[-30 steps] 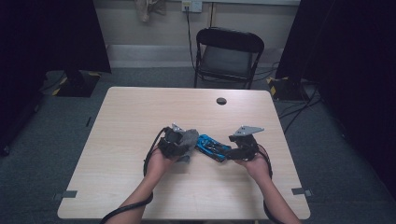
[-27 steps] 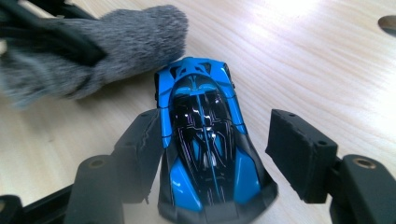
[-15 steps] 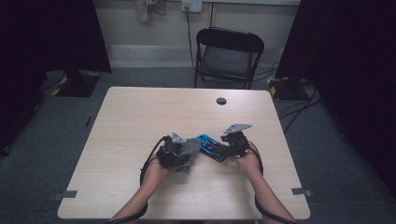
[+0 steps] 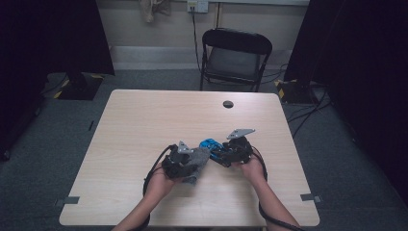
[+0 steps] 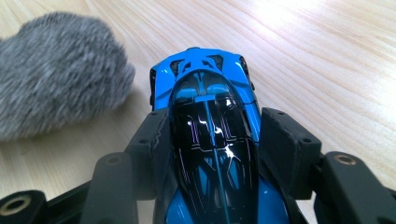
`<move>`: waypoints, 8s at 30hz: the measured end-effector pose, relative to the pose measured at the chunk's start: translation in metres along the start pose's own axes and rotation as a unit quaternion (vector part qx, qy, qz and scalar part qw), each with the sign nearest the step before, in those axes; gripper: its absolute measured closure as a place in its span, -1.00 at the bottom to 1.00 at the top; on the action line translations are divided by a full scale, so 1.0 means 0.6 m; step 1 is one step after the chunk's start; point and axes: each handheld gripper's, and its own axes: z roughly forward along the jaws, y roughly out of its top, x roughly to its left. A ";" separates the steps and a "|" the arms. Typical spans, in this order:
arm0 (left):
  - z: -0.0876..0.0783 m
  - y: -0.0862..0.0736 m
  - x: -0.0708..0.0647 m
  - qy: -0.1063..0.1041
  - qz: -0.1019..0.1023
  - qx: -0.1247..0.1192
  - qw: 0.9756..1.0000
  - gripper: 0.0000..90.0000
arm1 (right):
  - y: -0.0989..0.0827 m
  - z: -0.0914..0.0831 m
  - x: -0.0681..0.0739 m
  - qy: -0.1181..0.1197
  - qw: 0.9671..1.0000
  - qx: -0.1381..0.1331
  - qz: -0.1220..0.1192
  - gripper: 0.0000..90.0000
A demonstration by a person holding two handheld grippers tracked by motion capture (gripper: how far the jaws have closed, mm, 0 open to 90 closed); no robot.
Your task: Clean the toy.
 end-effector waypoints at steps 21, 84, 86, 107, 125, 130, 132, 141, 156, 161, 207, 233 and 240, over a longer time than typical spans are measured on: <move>0.060 0.017 -0.086 -0.065 0.051 0.026 0.996 0.58 | -0.004 0.002 0.000 -0.001 1.000 -0.010 0.011 0.02; 0.060 0.022 0.039 0.027 -0.042 0.048 0.998 0.59 | -0.009 -0.001 0.002 -0.006 1.000 -0.017 0.007 0.02; 0.059 0.022 0.041 0.030 -0.041 0.049 0.997 0.59 | -0.009 -0.001 0.002 -0.006 1.000 -0.016 0.007 0.02; 0.049 0.014 0.076 0.054 -0.070 0.046 0.995 0.59 | -0.010 -0.001 0.003 -0.007 1.000 -0.016 0.007 0.02; 0.023 0.012 0.067 0.045 -0.055 0.033 0.997 0.59 | -0.010 -0.002 0.002 -0.006 1.000 -0.016 0.008 0.02; 0.018 0.013 0.033 0.021 -0.034 0.026 0.999 0.59 | -0.010 -0.002 0.002 -0.006 1.000 -0.016 0.009 0.02; 0.019 0.014 0.019 0.014 -0.023 0.027 0.999 0.59 | -0.010 -0.002 0.002 -0.006 1.000 -0.017 0.009 0.02; 0.042 0.012 -0.055 -0.041 0.026 0.039 0.998 0.59 | -0.011 -0.002 0.002 -0.006 1.000 -0.018 0.009 0.02; 0.086 0.037 -0.080 -0.067 0.030 0.055 0.996 0.58 | -0.011 -0.002 0.002 -0.006 1.000 -0.018 0.011 0.02; 0.087 0.041 -0.059 -0.055 0.014 0.055 0.997 0.58 | -0.011 -0.002 0.002 -0.006 1.000 -0.018 0.011 0.02; 0.057 0.023 0.049 0.014 -0.050 0.051 0.997 0.58 | -0.012 -0.002 0.003 -0.007 1.000 -0.018 0.010 0.02; 0.040 0.011 0.090 0.043 -0.084 0.048 0.994 0.58 | -0.012 -0.003 0.003 -0.008 1.000 -0.017 0.010 0.02; 0.020 0.003 0.090 0.046 -0.082 0.041 0.995 0.58 | -0.011 -0.003 0.003 -0.007 1.000 -0.016 0.010 0.02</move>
